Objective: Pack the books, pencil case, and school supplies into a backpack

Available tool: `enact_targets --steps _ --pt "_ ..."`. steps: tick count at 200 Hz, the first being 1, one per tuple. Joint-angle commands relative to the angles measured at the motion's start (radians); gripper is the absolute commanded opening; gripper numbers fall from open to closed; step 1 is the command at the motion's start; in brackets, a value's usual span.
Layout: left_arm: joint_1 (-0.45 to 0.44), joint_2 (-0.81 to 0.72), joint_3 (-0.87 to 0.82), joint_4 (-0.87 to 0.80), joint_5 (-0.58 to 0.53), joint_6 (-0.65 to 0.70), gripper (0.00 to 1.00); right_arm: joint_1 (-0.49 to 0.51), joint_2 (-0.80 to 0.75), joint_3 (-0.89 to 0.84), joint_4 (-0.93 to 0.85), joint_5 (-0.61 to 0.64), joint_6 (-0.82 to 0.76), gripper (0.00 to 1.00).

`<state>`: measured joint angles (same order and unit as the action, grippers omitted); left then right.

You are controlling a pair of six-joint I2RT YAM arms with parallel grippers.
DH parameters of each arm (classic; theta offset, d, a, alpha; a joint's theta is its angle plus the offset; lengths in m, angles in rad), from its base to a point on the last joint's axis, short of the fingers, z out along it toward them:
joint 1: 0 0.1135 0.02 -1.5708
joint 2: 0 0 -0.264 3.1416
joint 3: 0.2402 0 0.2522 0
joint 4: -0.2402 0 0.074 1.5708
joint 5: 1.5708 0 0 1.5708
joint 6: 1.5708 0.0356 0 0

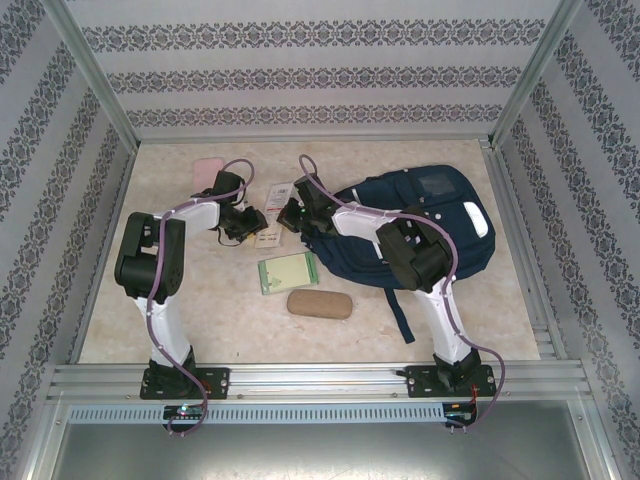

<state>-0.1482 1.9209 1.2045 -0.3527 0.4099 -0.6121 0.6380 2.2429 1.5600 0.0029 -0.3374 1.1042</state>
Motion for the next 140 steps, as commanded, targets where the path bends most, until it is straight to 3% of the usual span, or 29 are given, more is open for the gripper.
enact_targets --steps 1,48,92,116,140 --pt "0.017 -0.092 0.023 -0.072 0.058 -0.039 0.45 -0.020 -0.111 -0.015 -0.008 -0.009 -0.092 0.00" --pt "0.088 -0.197 -0.003 0.101 0.277 -0.194 0.61 -0.081 -0.277 -0.072 -0.057 -0.108 -0.224 0.00" --pt "0.110 -0.197 -0.066 0.438 0.460 -0.470 0.62 -0.139 -0.412 -0.143 -0.025 -0.242 -0.288 0.00" --pt "0.110 -0.179 -0.094 0.626 0.506 -0.610 0.61 -0.158 -0.443 -0.168 0.033 -0.316 -0.269 0.00" --pt "0.106 -0.165 -0.098 0.710 0.527 -0.671 0.60 -0.157 -0.453 -0.174 0.093 -0.370 -0.239 0.00"
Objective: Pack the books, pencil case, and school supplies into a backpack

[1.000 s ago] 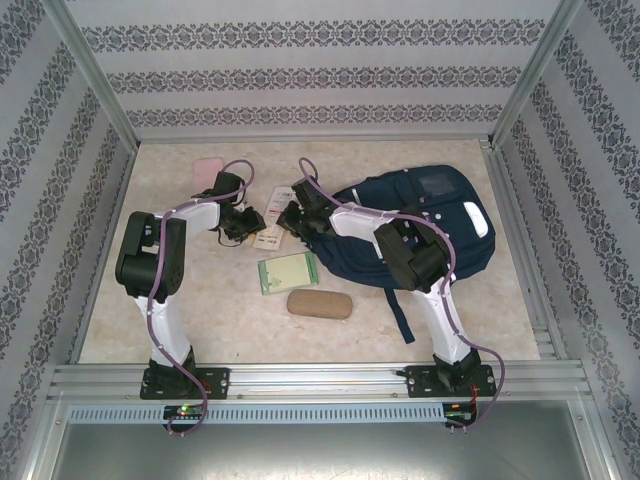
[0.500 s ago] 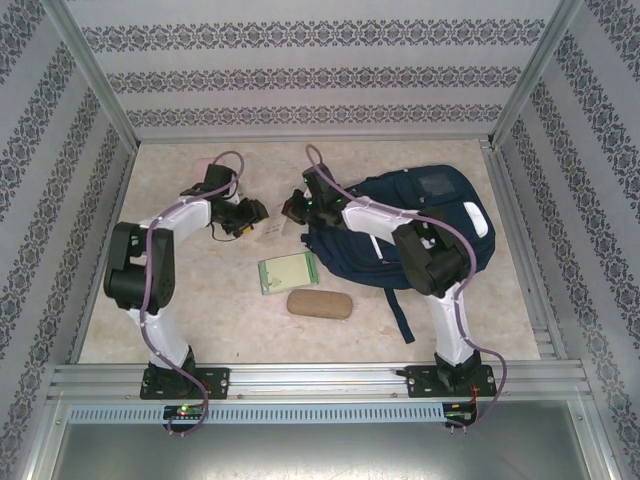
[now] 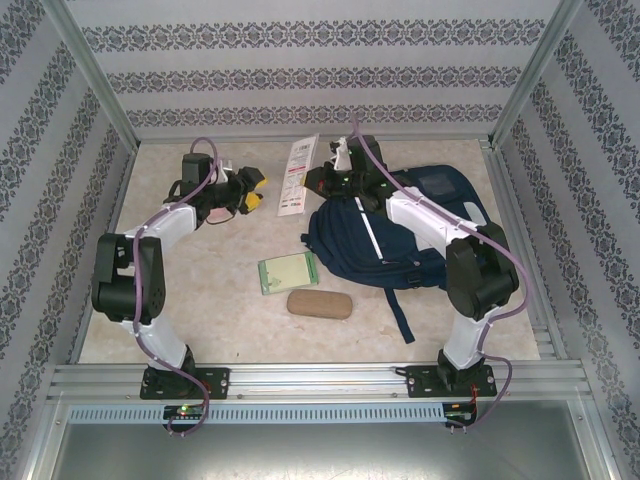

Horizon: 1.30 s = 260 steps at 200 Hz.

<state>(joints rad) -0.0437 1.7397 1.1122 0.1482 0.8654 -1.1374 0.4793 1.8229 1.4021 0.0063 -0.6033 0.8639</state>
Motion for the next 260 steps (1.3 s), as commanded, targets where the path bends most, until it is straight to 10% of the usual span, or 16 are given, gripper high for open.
enact_targets --steps 1,106,172,217,260 --pt "0.001 0.016 -0.006 0.212 0.072 -0.148 0.60 0.002 -0.033 -0.015 0.091 -0.105 0.003 0.00" --pt "-0.035 0.003 -0.022 0.456 0.124 -0.304 0.48 0.013 0.002 -0.008 0.180 -0.176 0.073 0.00" --pt "-0.035 -0.042 -0.029 0.476 0.121 -0.310 0.01 0.008 0.008 -0.028 0.154 -0.176 0.050 0.00" --pt "-0.029 -0.075 -0.029 0.364 0.115 -0.224 0.00 -0.021 -0.049 -0.043 -0.070 -0.045 -0.098 0.44" --pt "-0.004 -0.137 -0.018 0.119 0.085 -0.039 0.00 -0.047 -0.123 0.004 -0.501 0.324 -0.368 0.50"
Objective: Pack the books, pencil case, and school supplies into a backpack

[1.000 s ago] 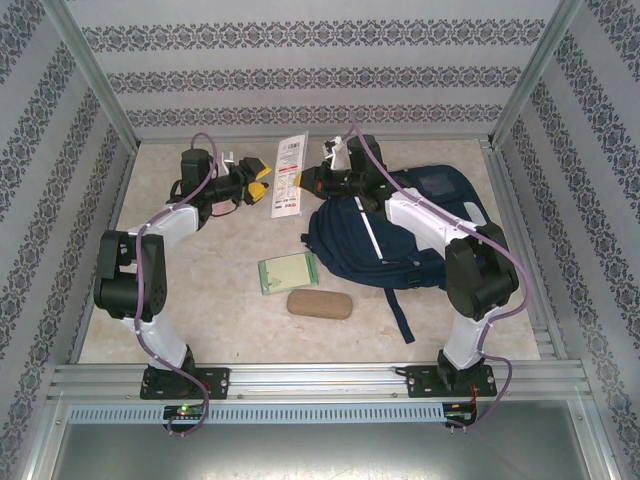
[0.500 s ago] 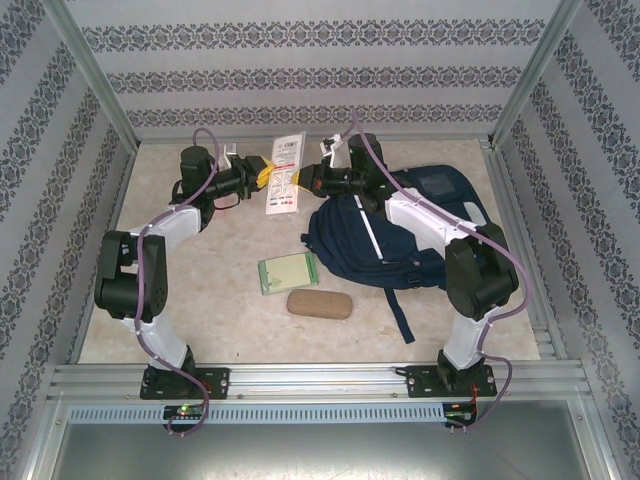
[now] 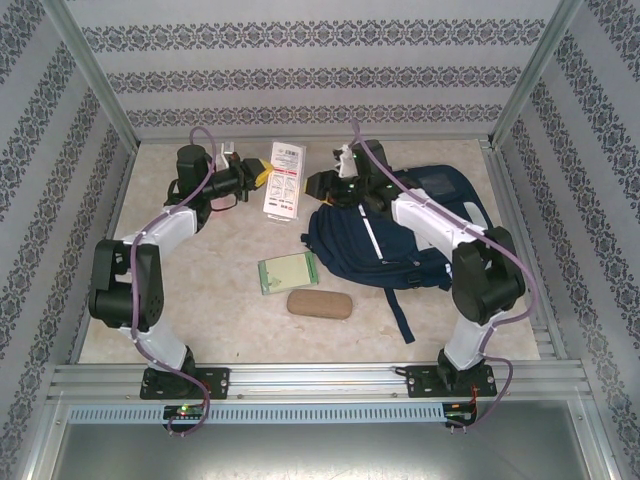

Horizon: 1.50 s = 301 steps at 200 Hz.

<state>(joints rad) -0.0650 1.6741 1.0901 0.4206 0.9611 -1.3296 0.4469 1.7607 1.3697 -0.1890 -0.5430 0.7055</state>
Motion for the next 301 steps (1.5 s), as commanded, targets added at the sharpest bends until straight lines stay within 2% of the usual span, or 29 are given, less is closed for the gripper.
enact_targets --steps 1,20,50,130,148,167,186,191,240,266,301 --pt "0.017 -0.072 0.005 -0.160 -0.012 0.158 0.00 -0.014 -0.062 0.037 -0.317 0.271 -0.218 0.50" --pt "0.019 -0.091 0.011 -0.251 -0.025 0.225 0.00 -0.001 -0.065 0.060 -0.439 0.432 -0.321 0.49" --pt "0.022 -0.104 -0.013 -0.265 -0.030 0.239 0.00 0.039 -0.027 0.085 -0.543 0.597 -0.421 0.48" --pt "0.022 -0.125 -0.056 -0.271 -0.033 0.250 0.00 0.150 0.128 0.130 -0.583 0.759 -0.481 0.48" --pt "0.022 -0.127 -0.070 -0.261 -0.032 0.244 0.00 0.155 0.155 0.136 -0.593 0.791 -0.487 0.44" --pt "0.022 -0.132 -0.082 -0.253 -0.040 0.241 0.00 0.156 0.166 0.130 -0.594 0.821 -0.494 0.31" --pt "0.021 -0.139 -0.094 -0.250 -0.050 0.241 0.00 0.156 0.153 0.130 -0.599 0.839 -0.497 0.04" --pt "0.021 -0.140 -0.098 -0.248 -0.055 0.241 0.00 0.155 0.145 0.130 -0.599 0.844 -0.497 0.00" --pt "-0.030 -0.141 -0.137 -0.188 -0.158 0.210 0.00 0.122 -0.030 0.185 -0.594 0.829 -0.514 0.00" --pt "-0.085 -0.109 -0.138 -0.128 -0.230 0.171 0.00 0.058 -0.115 0.240 -0.603 0.748 -0.521 0.00" --pt "-0.204 -0.020 -0.078 -0.031 -0.315 0.113 0.00 -0.042 -0.199 0.294 -0.597 0.611 -0.513 0.00"
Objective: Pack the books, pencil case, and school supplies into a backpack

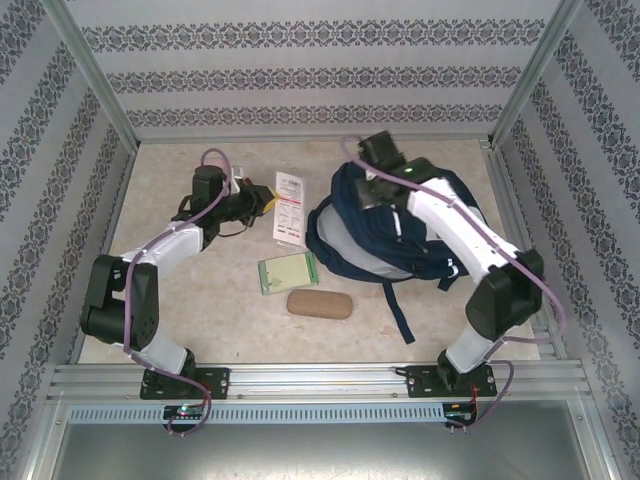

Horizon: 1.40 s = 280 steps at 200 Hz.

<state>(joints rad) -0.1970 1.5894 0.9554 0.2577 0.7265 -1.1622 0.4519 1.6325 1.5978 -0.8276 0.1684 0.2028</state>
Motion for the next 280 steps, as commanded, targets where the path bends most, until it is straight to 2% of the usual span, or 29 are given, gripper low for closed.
enact_targets --steps 1,49,82,111,157,203,217,224,237,245,280 --pt "-0.075 0.066 0.059 0.134 -0.083 -0.056 0.00 -0.051 -0.073 0.067 0.043 -0.106 -0.009 0.00" --pt "-0.269 0.253 0.224 0.228 -0.195 -0.128 0.00 -0.182 -0.150 0.071 0.109 -0.301 0.080 0.00" --pt "-0.370 0.404 0.354 0.300 -0.264 -0.212 0.00 -0.220 -0.167 0.052 0.133 -0.352 0.133 0.00" --pt "-0.435 0.543 0.514 0.346 -0.276 -0.277 0.00 -0.236 -0.183 0.035 0.154 -0.378 0.155 0.00" --pt "-0.509 0.674 0.722 0.188 -0.345 -0.247 0.00 -0.258 -0.210 0.001 0.173 -0.409 0.181 0.00" --pt "-0.590 0.811 0.965 -0.109 -0.462 -0.149 0.00 -0.266 -0.213 0.000 0.191 -0.440 0.204 0.00" --pt "-0.610 0.852 1.061 -0.247 -0.478 -0.111 0.00 -0.267 -0.213 0.002 0.191 -0.440 0.205 0.00" --pt "-0.620 0.864 1.094 -0.305 -0.490 -0.097 0.08 -0.266 -0.215 0.001 0.191 -0.440 0.206 0.00" --pt "-0.627 0.867 1.106 -0.344 -0.490 -0.077 0.35 -0.269 -0.217 -0.001 0.187 -0.439 0.202 0.00" --pt "-0.625 0.854 1.103 -0.366 -0.493 -0.071 0.47 -0.269 -0.219 -0.005 0.185 -0.438 0.197 0.00" --pt "-0.614 0.746 1.061 -0.445 -0.519 0.041 0.68 -0.277 -0.234 -0.045 0.197 -0.436 0.189 0.00"
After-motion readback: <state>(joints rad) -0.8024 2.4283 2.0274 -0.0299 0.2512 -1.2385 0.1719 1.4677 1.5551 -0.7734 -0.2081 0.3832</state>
